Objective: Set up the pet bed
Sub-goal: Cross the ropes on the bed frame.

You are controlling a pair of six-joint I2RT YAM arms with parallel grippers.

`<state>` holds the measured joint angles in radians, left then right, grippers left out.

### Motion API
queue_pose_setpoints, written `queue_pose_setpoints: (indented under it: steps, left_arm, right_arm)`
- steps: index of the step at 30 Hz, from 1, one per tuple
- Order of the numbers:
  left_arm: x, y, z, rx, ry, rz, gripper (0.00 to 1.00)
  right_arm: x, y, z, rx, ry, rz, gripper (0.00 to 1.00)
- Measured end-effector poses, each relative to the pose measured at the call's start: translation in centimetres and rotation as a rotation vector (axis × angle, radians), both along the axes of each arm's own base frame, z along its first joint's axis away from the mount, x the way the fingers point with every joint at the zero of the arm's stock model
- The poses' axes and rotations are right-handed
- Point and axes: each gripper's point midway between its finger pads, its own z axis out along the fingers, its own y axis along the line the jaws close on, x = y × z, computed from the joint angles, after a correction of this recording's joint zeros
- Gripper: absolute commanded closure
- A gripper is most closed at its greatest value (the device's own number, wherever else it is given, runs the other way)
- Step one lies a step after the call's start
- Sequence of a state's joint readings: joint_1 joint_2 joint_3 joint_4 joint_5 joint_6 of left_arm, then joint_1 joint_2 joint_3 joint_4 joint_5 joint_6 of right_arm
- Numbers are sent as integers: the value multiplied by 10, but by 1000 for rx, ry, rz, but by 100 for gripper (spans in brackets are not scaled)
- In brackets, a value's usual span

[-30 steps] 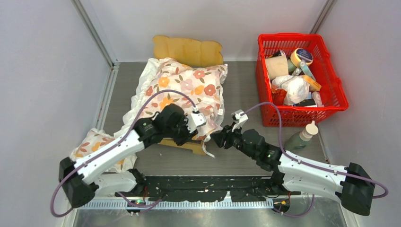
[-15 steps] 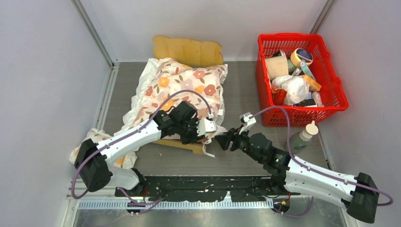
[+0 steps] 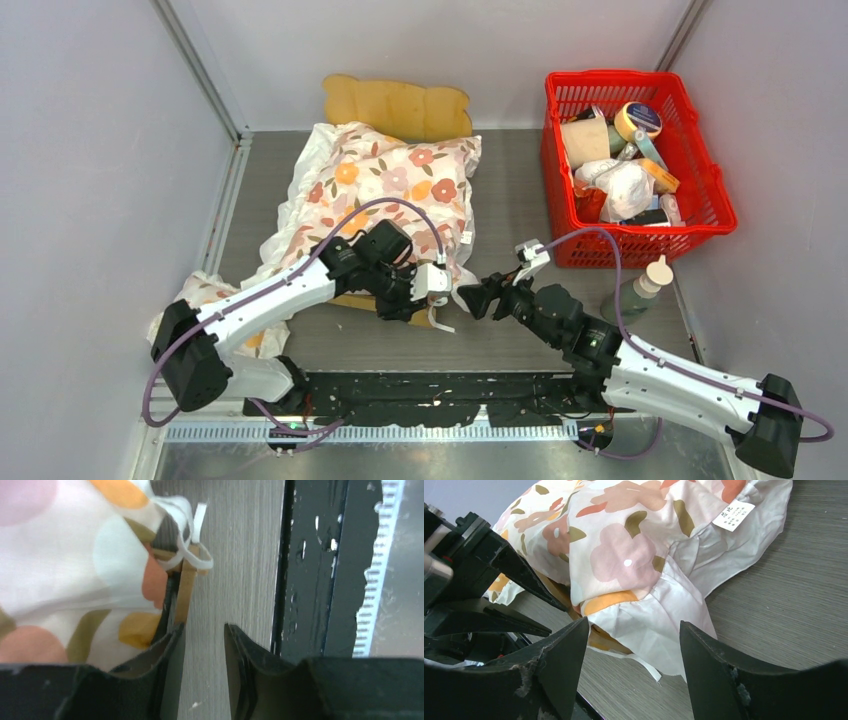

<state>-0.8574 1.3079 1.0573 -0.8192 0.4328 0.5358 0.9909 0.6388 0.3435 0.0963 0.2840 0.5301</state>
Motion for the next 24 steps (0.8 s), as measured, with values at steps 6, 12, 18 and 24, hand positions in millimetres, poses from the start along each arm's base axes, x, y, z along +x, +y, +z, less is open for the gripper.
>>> queue_pose_setpoints:
  steps: [6,12,18,24]
  left_arm:
    - [5,-8,-7,-19,-7,1,62]
    - [12,-7,-27,14,-16,18,61]
    - [13,-3,-39,52,-7,23,70]
    - [19,-10,-39,51,-33,-30,100]
  right_arm:
    - [-3,-4,-3,8,-5,1,28]
    - [-4,-5,-4,11,-7,2,28]
    - [-4,-5,-1,18,-12,4,28]
    - [-7,0,-10,8,-9,38,39]
